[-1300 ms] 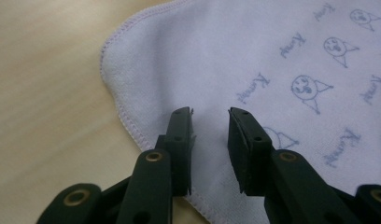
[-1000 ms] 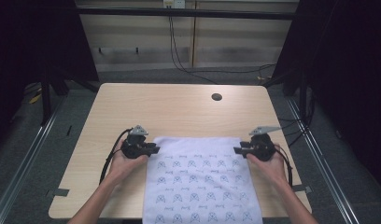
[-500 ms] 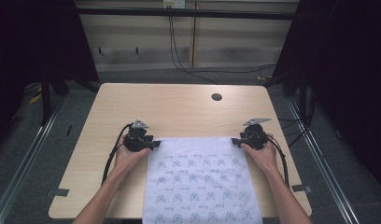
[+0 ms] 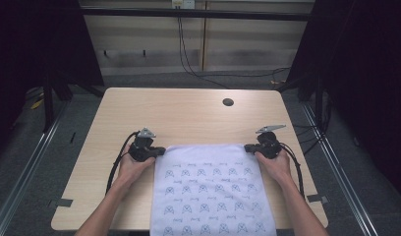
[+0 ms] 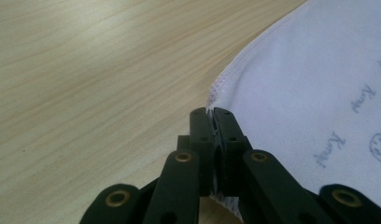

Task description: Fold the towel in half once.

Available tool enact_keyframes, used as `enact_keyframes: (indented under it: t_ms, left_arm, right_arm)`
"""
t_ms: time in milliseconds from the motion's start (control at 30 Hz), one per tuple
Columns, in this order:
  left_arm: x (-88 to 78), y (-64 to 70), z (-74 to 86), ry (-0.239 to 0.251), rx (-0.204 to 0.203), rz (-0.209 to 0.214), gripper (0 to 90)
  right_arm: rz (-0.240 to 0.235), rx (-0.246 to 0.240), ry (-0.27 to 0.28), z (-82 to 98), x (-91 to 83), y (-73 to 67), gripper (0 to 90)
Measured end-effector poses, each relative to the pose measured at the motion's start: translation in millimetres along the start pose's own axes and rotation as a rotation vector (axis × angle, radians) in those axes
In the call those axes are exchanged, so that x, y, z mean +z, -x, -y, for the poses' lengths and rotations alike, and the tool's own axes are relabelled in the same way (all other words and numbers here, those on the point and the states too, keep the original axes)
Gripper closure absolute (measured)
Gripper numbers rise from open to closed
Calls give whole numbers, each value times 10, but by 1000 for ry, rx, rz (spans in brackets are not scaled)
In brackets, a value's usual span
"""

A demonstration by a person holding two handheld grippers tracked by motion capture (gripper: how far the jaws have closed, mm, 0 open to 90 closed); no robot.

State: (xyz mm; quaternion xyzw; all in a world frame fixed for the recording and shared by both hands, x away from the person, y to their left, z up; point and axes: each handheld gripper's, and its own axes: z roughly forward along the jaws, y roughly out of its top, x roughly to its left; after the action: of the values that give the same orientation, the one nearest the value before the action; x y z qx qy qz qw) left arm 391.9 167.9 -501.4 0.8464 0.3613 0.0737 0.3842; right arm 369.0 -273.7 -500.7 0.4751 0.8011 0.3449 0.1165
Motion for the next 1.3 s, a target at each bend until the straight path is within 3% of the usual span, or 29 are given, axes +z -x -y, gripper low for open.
enact_keyframes:
  t_ms: [167,300,433,733,1033,1200,1300]
  left_arm:
    - [-89,-9,-35,28,-27,23,880]
    - [-169,-34,-99,71,-51,39,882]
    - [-281,-53,-232,115,-59,49,882]
    - [-547,-103,-592,200,-40,33,882]
    - [-712,-187,-980,277,-29,14,882]
    - [-948,-192,-1334,355,-24,1,882]
    - [-1099,-124,-1506,393,8,-34,882]
  right_arm:
    - [-2,-5,-5,-3,-2,5,869]
    - [-38,34,34,-19,-45,22,871]
    - [-93,46,115,-185,-274,24,872]
    - [-118,34,209,-525,-612,-5,873]
    - [-80,-2,289,-991,-986,24,876]
    - [-63,3,351,-1326,-1241,76,876]
    - [-32,-13,395,-1528,-1443,71,877]
